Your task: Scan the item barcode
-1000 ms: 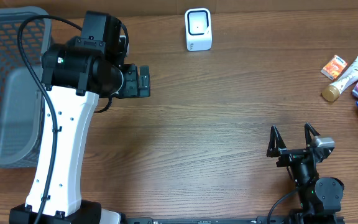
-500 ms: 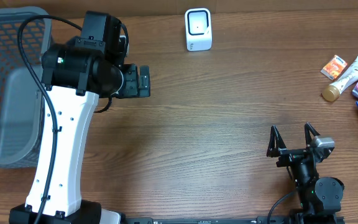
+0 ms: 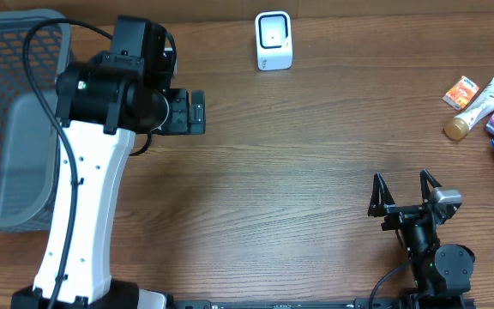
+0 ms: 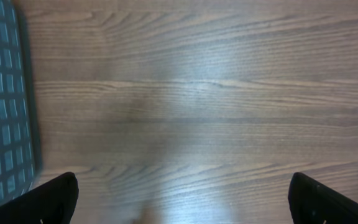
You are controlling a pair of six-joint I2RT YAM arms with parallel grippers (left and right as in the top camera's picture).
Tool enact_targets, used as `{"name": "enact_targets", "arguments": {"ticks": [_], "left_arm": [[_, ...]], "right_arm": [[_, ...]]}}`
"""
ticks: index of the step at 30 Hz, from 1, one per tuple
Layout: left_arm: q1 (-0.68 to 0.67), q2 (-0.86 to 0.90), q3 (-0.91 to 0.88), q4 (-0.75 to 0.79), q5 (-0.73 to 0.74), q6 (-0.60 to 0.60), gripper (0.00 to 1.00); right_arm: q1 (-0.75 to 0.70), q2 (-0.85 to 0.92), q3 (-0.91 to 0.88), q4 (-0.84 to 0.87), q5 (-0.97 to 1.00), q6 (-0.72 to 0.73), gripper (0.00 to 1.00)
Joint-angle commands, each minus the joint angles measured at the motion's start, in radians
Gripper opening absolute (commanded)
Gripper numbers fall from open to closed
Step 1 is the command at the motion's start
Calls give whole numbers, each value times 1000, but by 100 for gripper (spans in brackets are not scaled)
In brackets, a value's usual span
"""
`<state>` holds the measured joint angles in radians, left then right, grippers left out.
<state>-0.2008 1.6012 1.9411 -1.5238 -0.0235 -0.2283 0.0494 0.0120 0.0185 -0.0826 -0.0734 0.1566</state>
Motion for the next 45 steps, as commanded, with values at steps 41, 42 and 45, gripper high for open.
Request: {"name": "enact_targets", "arguments": {"ticks": [41, 42, 45], "left_arm": [[260, -1595, -1733, 1183, 125, 117, 100], [259, -1599, -1749, 1206, 124, 117, 100], [259, -1598, -1823, 1337, 124, 108, 100]], "right_arm": [[1, -9, -11, 2, 10, -5, 100], [1, -9, -11, 2, 10, -5, 100], [1, -9, -11, 2, 10, -5, 100]]}}
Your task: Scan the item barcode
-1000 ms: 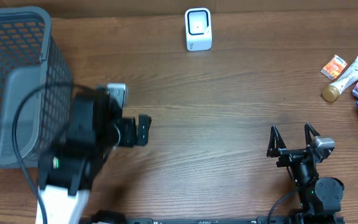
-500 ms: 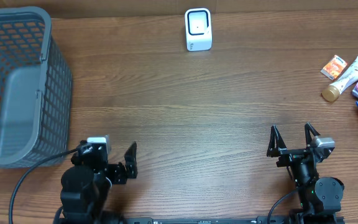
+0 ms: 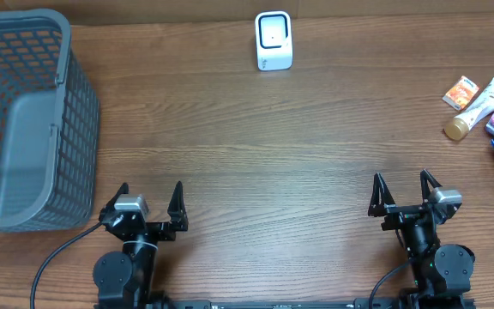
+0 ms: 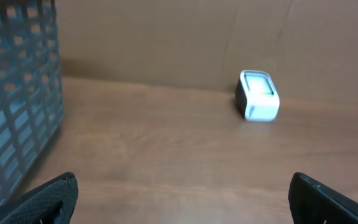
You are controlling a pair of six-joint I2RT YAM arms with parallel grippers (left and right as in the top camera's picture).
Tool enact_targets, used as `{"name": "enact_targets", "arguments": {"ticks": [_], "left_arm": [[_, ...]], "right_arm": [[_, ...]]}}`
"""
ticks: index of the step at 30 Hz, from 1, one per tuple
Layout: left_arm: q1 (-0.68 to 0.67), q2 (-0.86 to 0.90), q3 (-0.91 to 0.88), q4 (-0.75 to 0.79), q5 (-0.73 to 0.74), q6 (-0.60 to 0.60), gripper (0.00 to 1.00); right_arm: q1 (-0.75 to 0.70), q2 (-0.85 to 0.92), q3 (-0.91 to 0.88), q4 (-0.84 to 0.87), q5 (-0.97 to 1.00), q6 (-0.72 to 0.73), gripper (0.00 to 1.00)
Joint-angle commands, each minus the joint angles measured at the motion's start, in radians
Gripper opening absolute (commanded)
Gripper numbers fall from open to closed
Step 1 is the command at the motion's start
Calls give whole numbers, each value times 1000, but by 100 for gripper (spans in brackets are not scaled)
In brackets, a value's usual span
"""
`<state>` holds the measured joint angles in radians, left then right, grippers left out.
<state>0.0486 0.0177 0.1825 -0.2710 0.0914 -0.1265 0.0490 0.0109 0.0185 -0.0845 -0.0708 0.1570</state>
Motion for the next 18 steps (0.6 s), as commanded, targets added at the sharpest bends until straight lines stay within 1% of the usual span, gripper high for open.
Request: {"name": "enact_targets", "arguments": {"ticks": [1, 3, 5, 10, 13, 18], "left_arm": [[10, -15, -80, 112, 10, -2, 100], [10, -15, -132, 200, 10, -35, 100], [10, -15, -168, 247, 10, -64, 100], [9, -15, -178, 240, -18, -78, 100], [9, -15, -178, 193, -37, -76, 100], [9, -15, -178, 196, -40, -76, 100]], "right_arm": [[1, -8, -11, 4, 7, -5, 100], [1, -8, -11, 4, 7, -5, 100], [1, -8, -11, 4, 7, -5, 100], [1, -8, -11, 4, 7, -5, 100], [1, -8, -11, 4, 7, -5, 100], [1, -8, -11, 4, 6, -5, 100]]}}
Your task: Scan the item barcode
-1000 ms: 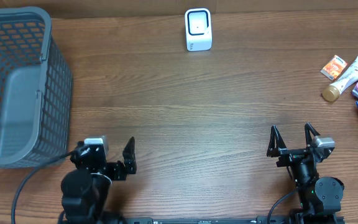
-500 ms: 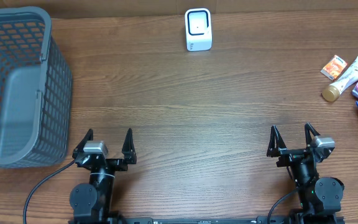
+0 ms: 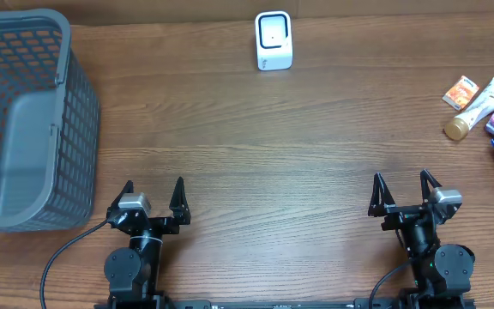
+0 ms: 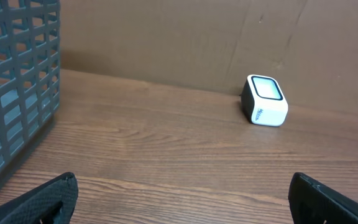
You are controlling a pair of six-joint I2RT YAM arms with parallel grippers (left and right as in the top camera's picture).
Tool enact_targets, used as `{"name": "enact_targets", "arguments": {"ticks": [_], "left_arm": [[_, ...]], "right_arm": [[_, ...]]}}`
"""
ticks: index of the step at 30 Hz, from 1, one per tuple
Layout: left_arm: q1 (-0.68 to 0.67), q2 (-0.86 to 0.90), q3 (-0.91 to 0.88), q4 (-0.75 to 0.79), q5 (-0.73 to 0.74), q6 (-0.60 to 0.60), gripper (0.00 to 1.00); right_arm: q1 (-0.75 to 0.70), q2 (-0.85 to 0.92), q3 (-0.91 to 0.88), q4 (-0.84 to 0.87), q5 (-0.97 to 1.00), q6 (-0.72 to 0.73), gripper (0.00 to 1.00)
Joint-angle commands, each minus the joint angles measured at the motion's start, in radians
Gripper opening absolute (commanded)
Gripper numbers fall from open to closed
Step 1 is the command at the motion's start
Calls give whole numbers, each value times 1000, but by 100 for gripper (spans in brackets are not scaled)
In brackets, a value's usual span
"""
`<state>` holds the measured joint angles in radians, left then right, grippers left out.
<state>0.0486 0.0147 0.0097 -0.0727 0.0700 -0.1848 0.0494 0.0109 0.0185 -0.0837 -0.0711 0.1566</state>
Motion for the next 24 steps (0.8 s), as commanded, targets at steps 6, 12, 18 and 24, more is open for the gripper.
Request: {"name": "enact_targets", "arguments": {"ticks": [6, 12, 18, 24], "left_arm": [[9, -12, -5, -2, -18, -18, 100], [9, -12, -5, -4, -22, 124, 100], [9, -12, -5, -5, -29, 207, 100], [9, -11, -5, -3, -28, 215, 100]], "right_arm": [[1, -8, -11, 3, 7, -5, 100], [1, -8, -11, 3, 7, -5, 100], [1, -8, -11, 3, 7, -5, 100], [1, -8, -11, 3, 7, -5, 100]]}}
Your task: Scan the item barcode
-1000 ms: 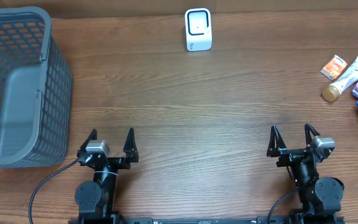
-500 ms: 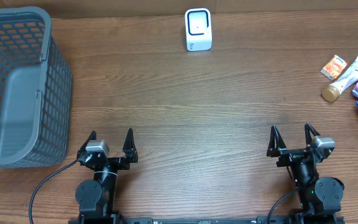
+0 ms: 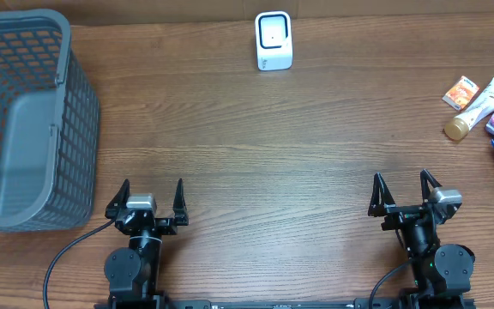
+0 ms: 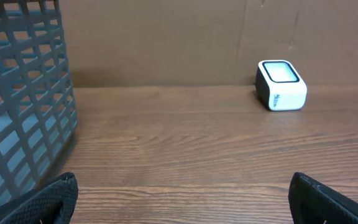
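The white barcode scanner [image 3: 274,40] stands at the table's far middle edge; it also shows in the left wrist view [image 4: 281,93], far ahead. Several items [image 3: 487,107] lie at the far right edge: a small orange packet, a tube, a red pack, a blue one. My left gripper [image 3: 150,199] rests at the near left, open and holding nothing, its fingertips [image 4: 55,198] wide apart at the frame's bottom corners. At the near right my right gripper [image 3: 406,193] is open too, with nothing in it.
A grey mesh basket [image 3: 24,120] fills the far left of the table, and its wall [image 4: 23,99] shows left in the left wrist view. Brown cardboard backs the table behind the scanner.
The left gripper has shifted slightly and turned a little, so the scanner sits further right and higher in its wrist view. The right arm has not moved.
At first the left arm was stretched out over the table beside the basket, its camera looking down at bare wood. Then it was folded back at the near left, facing the scanner, open. It has settled there with small shifts; the right arm stayed put throughout.
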You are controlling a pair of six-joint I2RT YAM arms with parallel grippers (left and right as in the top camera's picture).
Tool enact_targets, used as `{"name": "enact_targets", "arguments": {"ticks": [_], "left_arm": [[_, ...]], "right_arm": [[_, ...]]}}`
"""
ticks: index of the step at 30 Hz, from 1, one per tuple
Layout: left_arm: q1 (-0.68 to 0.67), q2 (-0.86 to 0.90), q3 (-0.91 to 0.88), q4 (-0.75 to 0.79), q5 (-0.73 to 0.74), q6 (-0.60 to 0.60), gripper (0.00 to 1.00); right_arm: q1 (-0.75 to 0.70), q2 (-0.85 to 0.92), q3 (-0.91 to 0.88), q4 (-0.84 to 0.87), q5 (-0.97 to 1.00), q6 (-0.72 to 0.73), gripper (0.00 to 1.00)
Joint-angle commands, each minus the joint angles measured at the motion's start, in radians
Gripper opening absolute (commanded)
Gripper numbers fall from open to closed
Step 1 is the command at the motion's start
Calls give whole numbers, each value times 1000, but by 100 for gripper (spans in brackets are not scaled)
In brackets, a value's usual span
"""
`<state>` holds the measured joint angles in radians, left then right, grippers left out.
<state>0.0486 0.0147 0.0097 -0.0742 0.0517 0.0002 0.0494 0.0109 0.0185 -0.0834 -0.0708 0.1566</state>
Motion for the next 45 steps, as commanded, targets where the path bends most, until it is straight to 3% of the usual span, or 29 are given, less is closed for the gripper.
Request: {"name": "enact_targets", "arguments": {"ticks": [1, 25, 30, 45], "left_arm": [[9, -11, -5, -2, -10, 30, 100], [9, -11, -5, -2, -10, 30, 100], [9, -11, -5, -2, -10, 30, 100], [9, -11, -5, -2, -10, 30, 100]], "right_arm": [[1, -8, -11, 3, 7, -5, 100], [0, -8, -10, -2, 77, -10, 100], [1, -8, -10, -3, 70, -106, 100], [1, -8, -10, -2, 70, -105, 100]]}}
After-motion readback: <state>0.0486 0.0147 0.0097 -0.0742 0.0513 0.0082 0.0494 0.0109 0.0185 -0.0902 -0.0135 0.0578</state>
